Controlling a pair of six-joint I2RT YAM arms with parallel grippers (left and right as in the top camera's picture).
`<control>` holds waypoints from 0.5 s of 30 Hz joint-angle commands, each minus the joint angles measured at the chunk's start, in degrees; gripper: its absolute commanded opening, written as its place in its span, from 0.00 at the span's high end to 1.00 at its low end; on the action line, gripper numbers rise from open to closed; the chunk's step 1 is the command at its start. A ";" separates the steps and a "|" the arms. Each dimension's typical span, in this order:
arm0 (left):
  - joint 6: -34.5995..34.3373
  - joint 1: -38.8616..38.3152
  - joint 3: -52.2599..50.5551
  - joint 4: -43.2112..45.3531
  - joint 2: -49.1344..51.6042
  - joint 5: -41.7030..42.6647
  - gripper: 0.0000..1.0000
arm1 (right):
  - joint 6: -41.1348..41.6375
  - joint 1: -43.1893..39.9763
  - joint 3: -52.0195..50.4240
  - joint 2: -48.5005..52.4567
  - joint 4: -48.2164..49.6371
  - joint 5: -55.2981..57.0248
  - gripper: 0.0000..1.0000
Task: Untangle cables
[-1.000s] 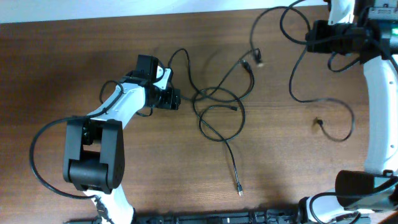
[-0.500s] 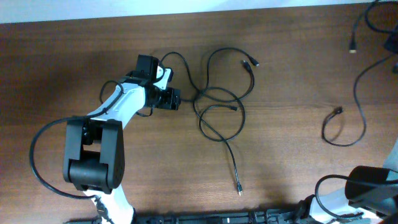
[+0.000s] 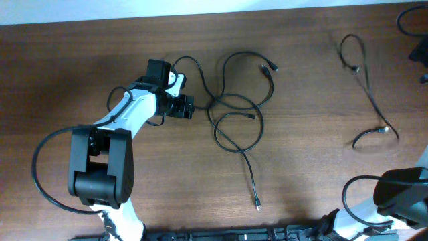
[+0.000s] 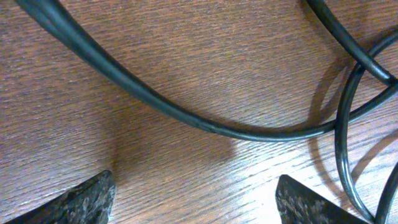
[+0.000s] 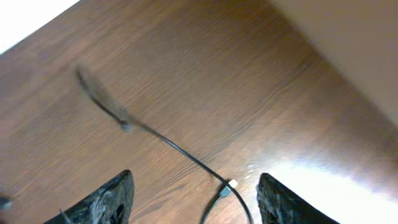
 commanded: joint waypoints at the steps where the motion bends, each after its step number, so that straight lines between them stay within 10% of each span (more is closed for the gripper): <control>1: -0.15 -0.17 0.24 -0.26 0.52 0.46 0.16 | 0.44 -0.02 -0.70 0.39 -1.57 -10.84 0.33; 15: -0.15 -0.17 0.24 -0.74 0.52 0.46 0.16 | -4.72 13.55 -9.64 0.42 -8.68 -20.11 0.30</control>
